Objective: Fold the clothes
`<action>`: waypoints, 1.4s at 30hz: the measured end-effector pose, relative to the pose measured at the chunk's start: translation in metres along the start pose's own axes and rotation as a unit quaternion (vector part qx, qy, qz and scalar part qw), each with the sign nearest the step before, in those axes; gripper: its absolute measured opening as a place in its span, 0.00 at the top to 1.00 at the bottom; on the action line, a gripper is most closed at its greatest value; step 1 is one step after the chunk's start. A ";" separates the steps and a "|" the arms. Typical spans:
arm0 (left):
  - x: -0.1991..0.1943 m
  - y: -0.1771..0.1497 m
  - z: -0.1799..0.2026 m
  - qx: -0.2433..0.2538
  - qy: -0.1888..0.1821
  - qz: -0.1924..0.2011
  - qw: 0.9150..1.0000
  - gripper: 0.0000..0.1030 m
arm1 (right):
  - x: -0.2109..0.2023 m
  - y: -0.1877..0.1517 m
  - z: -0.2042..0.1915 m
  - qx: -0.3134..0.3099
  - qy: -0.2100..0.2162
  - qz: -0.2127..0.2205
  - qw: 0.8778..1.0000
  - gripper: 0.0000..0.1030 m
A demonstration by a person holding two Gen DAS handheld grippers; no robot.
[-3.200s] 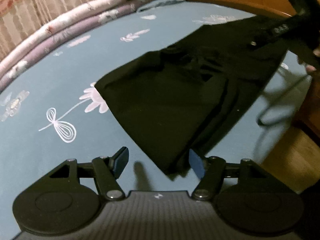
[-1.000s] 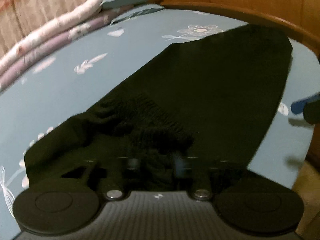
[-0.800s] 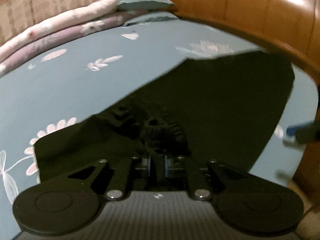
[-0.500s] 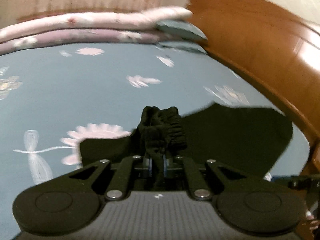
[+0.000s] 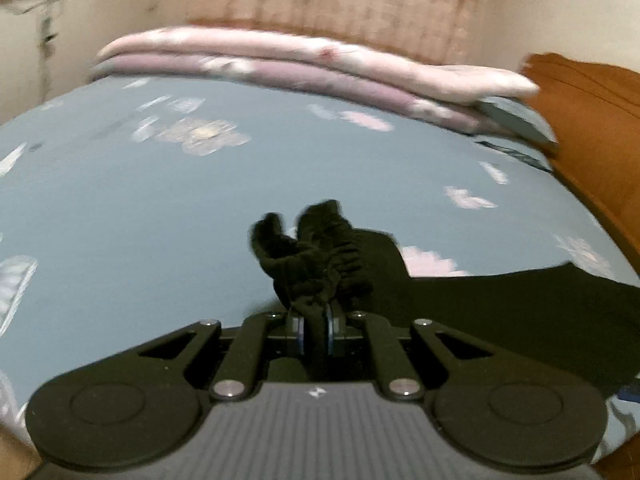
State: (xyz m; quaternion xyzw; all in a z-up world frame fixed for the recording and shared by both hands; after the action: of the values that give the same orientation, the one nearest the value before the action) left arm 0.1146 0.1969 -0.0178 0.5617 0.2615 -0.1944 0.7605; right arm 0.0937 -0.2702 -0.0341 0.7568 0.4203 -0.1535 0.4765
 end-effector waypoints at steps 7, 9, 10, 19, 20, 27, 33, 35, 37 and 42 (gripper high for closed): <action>0.012 -0.047 -0.070 -0.127 0.011 -0.046 0.991 0.65 | 0.007 0.001 -0.005 -0.011 -0.008 -0.011 1.000 0.00; 0.010 -0.055 -0.079 -0.150 0.012 -0.042 0.988 0.59 | 0.008 0.002 -0.005 -0.014 -0.011 -0.013 1.000 0.00; 0.006 -0.056 -0.082 -0.155 0.013 -0.036 0.987 0.58 | 0.008 0.003 -0.006 -0.017 -0.013 -0.013 1.000 0.00; 0.006 0.006 -0.053 -0.021 0.014 0.036 0.999 0.46 | -0.001 0.030 -0.026 -0.063 -0.010 0.029 0.998 0.00; 0.015 0.012 -0.051 -0.004 0.011 0.032 0.999 0.46 | 0.001 0.034 -0.030 -0.069 -0.009 0.032 0.997 0.00; 0.074 0.024 -0.056 0.010 0.010 -0.023 1.000 0.82 | 0.029 0.053 -0.056 -0.089 -0.006 0.021 0.996 0.00; 0.053 0.028 -0.054 -0.012 0.005 -0.015 1.000 0.87 | 0.045 0.074 -0.069 -0.098 -0.015 0.008 0.995 0.00; 0.054 0.027 -0.062 -0.021 0.000 -0.025 0.999 0.86 | 0.052 0.079 -0.072 -0.096 -0.007 0.005 0.995 0.00; 0.061 0.024 -0.068 -0.028 0.012 -0.032 0.999 0.83 | 0.062 0.081 -0.076 -0.097 0.000 -0.002 0.995 0.00; 0.057 0.027 -0.067 -0.014 0.018 -0.005 1.000 0.74 | 0.075 0.074 -0.089 -0.119 0.005 -0.018 0.993 0.00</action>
State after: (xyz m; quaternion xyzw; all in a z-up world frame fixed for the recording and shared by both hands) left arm 0.1639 0.2689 -0.0484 0.5533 0.2809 -0.1843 0.7623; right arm 0.1820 -0.1718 0.0071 0.6879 0.4512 -0.1074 0.5583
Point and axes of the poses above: each gripper's, at about its wrist camera, not at the fingertips, and x roughly the way its jaws point, z to its right, y to its top, the point moved 2 cm from there along x, roughly the way its jaws point, and after that the axes turned 3 degrees about -y, right-handed, at the moved point
